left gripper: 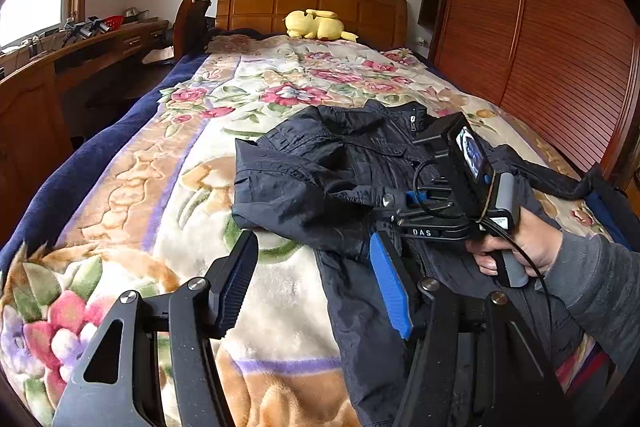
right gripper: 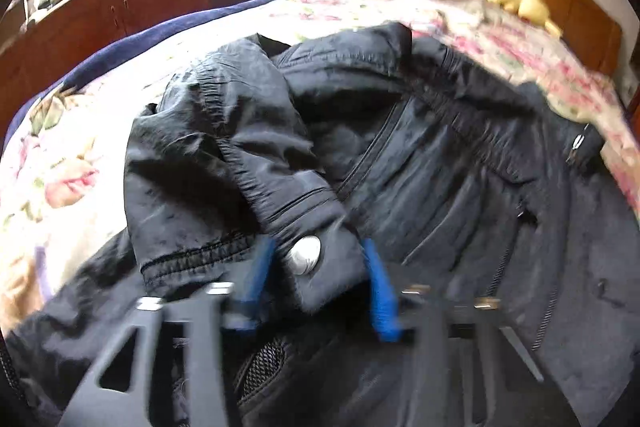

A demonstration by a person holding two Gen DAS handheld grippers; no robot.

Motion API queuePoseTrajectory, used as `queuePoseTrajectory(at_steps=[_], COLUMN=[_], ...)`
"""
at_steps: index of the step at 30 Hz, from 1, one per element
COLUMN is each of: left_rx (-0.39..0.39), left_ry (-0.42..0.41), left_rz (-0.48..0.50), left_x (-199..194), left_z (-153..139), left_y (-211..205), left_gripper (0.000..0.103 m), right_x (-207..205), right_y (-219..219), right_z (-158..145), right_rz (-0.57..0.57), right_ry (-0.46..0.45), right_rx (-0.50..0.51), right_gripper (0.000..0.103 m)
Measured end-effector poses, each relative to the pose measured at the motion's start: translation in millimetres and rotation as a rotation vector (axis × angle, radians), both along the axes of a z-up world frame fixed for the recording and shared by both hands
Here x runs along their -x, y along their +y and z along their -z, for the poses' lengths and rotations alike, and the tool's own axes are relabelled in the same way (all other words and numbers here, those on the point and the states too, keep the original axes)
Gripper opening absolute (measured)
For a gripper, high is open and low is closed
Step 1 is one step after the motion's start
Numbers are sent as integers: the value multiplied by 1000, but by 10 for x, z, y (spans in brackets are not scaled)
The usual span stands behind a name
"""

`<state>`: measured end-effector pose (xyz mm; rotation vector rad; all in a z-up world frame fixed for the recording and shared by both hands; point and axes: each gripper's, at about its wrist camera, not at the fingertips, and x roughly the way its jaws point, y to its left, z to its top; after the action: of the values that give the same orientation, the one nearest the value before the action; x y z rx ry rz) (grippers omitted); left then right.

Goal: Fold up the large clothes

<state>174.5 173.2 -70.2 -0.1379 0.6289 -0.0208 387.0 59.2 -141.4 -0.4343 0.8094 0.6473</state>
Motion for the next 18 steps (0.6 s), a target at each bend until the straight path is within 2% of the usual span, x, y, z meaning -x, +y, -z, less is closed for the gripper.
queuePoseTrajectory(at_steps=[1, 2, 3, 4, 13, 18], left_rx=[-6, -13, -20, -23, -30, -47], left_ry=[2, 3, 3, 4, 2, 0], left_rz=[1, 1, 1, 3, 22, 39], left_x=[6, 11, 17, 24, 3, -12], left_z=[6, 10, 15, 22, 5, 2], left_y=[-15, -25, -39, -54, -200, -317], left_gripper=[59, 59, 59, 59, 59, 59], right_x=[22, 56, 83, 119, 556, 973], right_y=[-2, -18, -27, -71, -459, -849], right_z=[-18, -39, -64, -100, -561, -896], right_rz=[-4, -7, -3, 15, 80, 102], right_ry=[1, -3, -14, -35, -133, -201], right_rx=[-3, -7, -3, 5, -44, -66], right_gripper=[20, 18, 4, 2, 2, 2])
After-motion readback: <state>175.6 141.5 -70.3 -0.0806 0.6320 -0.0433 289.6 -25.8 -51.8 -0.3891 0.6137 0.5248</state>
